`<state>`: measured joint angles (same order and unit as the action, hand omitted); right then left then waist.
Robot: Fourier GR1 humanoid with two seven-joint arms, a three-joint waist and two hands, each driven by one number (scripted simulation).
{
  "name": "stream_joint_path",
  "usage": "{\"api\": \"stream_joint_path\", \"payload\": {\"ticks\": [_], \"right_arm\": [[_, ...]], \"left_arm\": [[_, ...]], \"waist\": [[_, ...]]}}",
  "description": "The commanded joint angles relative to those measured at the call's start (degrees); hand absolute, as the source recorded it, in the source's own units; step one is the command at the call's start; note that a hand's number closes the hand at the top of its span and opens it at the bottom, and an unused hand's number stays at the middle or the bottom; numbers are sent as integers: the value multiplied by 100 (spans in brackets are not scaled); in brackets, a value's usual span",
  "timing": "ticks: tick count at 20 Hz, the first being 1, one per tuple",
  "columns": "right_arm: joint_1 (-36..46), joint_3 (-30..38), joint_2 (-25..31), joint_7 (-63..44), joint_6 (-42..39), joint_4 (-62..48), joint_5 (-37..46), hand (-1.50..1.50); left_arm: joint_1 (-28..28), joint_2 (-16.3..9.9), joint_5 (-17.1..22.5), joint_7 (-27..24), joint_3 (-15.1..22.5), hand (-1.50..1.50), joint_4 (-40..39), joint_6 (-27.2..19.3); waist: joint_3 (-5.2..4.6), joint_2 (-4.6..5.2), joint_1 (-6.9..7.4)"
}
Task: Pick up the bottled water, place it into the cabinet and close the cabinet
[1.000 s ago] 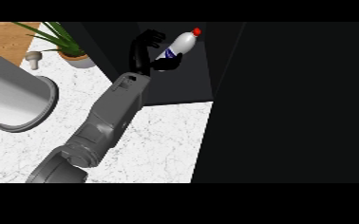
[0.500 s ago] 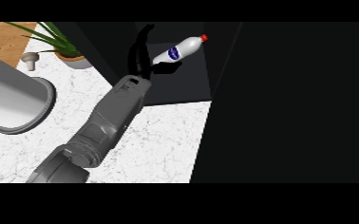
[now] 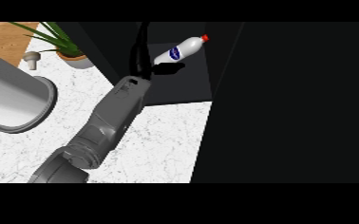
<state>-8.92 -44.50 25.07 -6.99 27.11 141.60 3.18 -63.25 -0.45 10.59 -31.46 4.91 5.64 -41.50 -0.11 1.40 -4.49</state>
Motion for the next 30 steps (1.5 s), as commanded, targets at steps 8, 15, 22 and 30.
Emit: {"api": "stream_joint_path", "payload": {"ticks": [8,15,22,30], "right_arm": [[-313,-229,148,95,15,352,166,-150],[-402,-152,324,18,123,598,215,-150],[-310,15,366,-212,330,494,432,-150],[-94,204,508,-390,313,394,246,-150]], "left_arm": [[256,44,711,-998,-428,150,904,1946],[472,45,1069,-989,-216,150,1271,2970],[1341,46,1590,-636,336,150,2186,3950],[2655,45,1945,-108,812,150,4235,3787]], "waist": [[5,-102,108],[10,-150,238],[5,-208,421],[6,-281,713]]}}
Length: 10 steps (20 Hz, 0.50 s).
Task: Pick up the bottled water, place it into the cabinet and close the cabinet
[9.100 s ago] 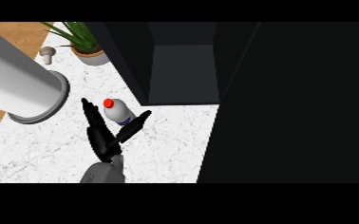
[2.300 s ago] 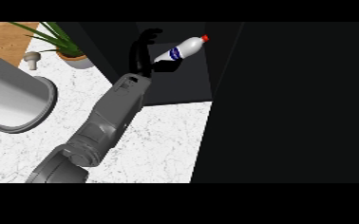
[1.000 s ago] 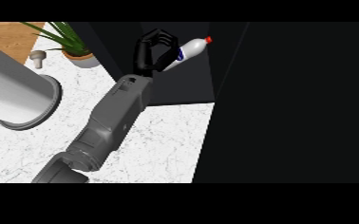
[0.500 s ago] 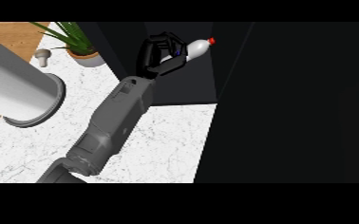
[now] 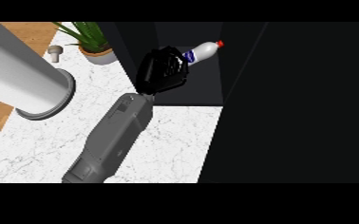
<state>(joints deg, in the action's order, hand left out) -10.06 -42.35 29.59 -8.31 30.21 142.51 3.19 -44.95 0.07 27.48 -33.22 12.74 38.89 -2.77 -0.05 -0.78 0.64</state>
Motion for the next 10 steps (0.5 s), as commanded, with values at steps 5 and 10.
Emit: {"api": "stream_joint_path", "payload": {"ticks": [5,10], "right_arm": [[-35,-94,210,-171,-25,244,255,-150],[294,-483,417,-522,-442,470,265,150]], "left_arm": [[2102,-613,296,407,286,150,2155,317],[3271,-720,316,740,645,150,3801,60]], "waist": [[0,-73,301],[-3,-22,181]]}}
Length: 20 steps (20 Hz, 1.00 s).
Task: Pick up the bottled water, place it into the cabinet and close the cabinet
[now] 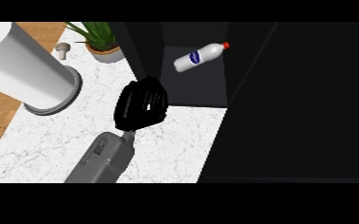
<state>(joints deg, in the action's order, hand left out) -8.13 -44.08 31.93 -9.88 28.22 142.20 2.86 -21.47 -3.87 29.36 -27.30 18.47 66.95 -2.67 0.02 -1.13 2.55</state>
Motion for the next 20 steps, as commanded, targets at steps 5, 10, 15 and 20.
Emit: {"api": "stream_joint_path", "payload": {"ticks": [5,10,15,20], "right_arm": [[518,-919,-62,-659,-631,460,46,150],[1328,-835,-608,-1375,-651,359,-48,150],[1741,-1206,-1155,-1712,-490,66,389,150],[2823,-536,-1964,-2613,-522,-326,313,150]], "left_arm": [[2050,-780,168,407,199,150,2426,-112],[3034,-1403,393,363,24,150,3430,274],[4096,-1714,500,163,-161,150,4187,346],[4819,-2058,700,170,-610,150,4971,458]], "waist": [[-8,27,-3],[-24,63,30],[-26,46,-48],[-16,80,-78]]}}
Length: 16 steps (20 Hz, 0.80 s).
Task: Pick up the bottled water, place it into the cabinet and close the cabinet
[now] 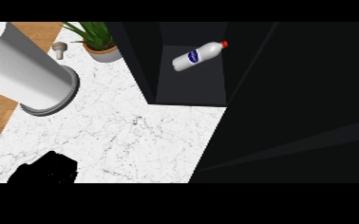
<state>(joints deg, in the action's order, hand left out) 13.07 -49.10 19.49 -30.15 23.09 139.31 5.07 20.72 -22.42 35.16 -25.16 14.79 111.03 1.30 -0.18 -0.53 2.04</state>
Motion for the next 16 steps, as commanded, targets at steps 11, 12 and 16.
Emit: {"api": "stream_joint_path", "payload": {"ticks": [11,12,16], "right_arm": [[2746,1312,-1934,-862,388,-2239,-404,150],[3112,1765,-1937,-1359,201,-2169,-522,150],[3122,2394,-1944,-221,-475,-3394,-1051,150]], "left_arm": [[1567,-523,796,-263,-1171,150,697,1152],[1716,-654,1057,-410,-1458,150,358,1513],[1777,-680,1162,-272,-1619,150,618,1621]], "waist": [[14,55,-49],[9,49,-33],[18,76,-42]]}}
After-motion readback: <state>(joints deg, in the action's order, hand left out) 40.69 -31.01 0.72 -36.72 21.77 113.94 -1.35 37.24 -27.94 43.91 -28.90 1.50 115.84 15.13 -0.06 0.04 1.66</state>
